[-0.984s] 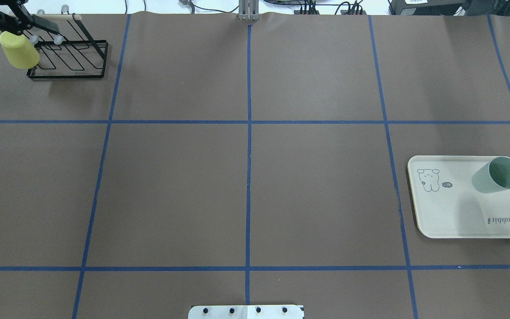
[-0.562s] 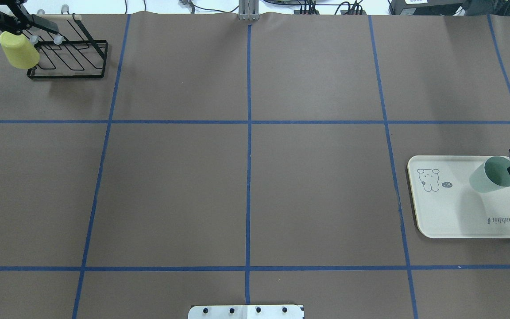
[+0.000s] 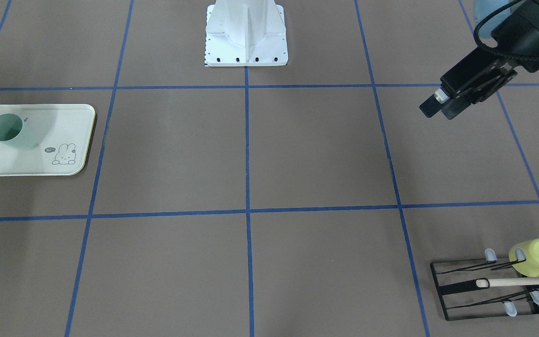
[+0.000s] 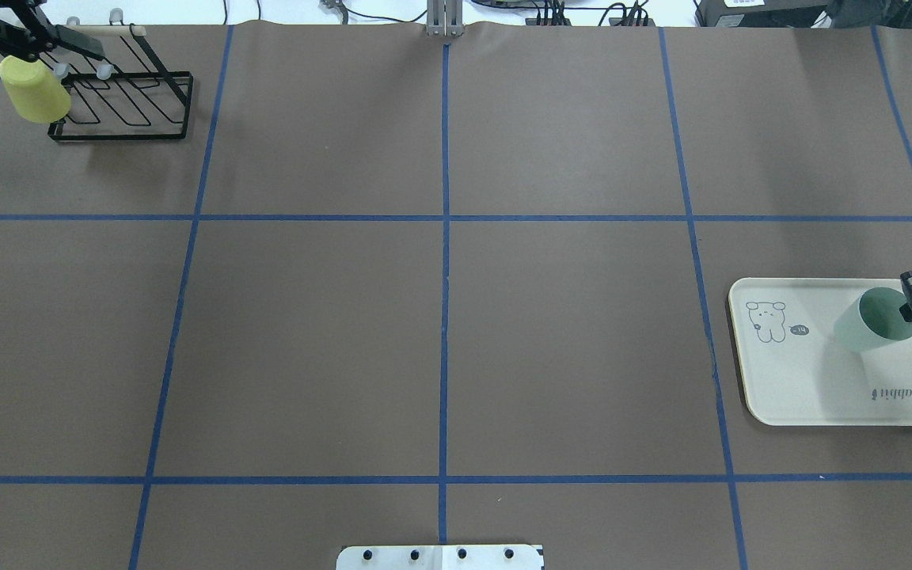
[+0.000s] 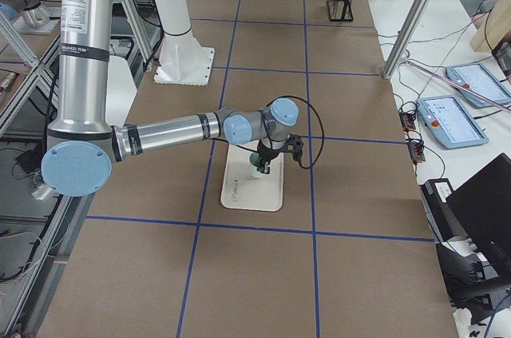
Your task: Left arm grabs green cup and hands to right arm on tray
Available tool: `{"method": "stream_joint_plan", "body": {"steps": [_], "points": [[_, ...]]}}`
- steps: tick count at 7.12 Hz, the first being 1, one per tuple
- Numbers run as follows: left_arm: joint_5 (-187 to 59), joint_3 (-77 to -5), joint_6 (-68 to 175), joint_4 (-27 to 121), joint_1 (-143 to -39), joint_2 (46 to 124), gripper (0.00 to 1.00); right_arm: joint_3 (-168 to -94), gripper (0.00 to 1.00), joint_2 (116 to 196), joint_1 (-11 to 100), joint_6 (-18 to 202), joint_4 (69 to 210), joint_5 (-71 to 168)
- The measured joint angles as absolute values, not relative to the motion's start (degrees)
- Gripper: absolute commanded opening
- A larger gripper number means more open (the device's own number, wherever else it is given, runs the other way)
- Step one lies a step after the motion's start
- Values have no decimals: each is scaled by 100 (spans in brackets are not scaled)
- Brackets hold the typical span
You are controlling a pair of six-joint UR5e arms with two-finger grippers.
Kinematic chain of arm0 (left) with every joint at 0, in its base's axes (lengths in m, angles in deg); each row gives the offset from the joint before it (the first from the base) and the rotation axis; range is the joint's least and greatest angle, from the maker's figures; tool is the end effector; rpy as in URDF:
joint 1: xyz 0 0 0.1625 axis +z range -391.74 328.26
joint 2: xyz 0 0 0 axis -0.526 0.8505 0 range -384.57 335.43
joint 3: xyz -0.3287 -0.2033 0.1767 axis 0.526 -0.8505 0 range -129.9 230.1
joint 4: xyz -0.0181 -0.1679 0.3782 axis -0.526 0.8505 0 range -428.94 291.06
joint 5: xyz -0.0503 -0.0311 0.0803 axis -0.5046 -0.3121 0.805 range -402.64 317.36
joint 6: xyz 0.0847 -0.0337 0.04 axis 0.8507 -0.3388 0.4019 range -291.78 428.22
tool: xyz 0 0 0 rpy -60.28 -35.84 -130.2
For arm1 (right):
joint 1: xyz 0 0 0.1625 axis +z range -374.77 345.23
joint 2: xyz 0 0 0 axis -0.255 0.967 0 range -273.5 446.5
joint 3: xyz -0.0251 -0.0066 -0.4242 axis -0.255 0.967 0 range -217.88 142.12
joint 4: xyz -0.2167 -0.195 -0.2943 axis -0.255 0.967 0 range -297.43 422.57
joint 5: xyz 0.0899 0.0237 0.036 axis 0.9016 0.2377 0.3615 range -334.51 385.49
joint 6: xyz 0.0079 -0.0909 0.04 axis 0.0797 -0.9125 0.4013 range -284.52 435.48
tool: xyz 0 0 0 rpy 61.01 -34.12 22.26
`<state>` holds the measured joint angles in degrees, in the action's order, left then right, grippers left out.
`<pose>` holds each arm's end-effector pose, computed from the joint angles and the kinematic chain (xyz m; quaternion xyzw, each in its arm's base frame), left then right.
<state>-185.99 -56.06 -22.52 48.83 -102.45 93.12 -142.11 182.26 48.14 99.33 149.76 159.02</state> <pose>0.1372 -0.5539 0.1913 0.0015 0.6371 -0.2099 0.7416 -0.1506 -0.4365 0.5790 -0.0762 -0.3724 -0.0625 0.9228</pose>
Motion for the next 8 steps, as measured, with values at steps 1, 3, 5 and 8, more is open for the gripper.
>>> {"method": "stream_joint_plan", "body": {"steps": [1,3,5,8], "points": [[-18599,-5614,-2255,4883,-10247,9312,100,-14082,99,18223,4804,9932,14801,15905],[-18592,-5623,-2252,4883,-10248,9313,100,-13988,100,18222,4804,9955,14589,15922],[-18576,-5620,-2035,4881,-10355,9145,100,-14385,100,18264,5024,9967,14550,15949],[-18232,-5632,-366,4590,-10671,8531,100,-15100,100,18346,6141,9920,14566,15963]]}}
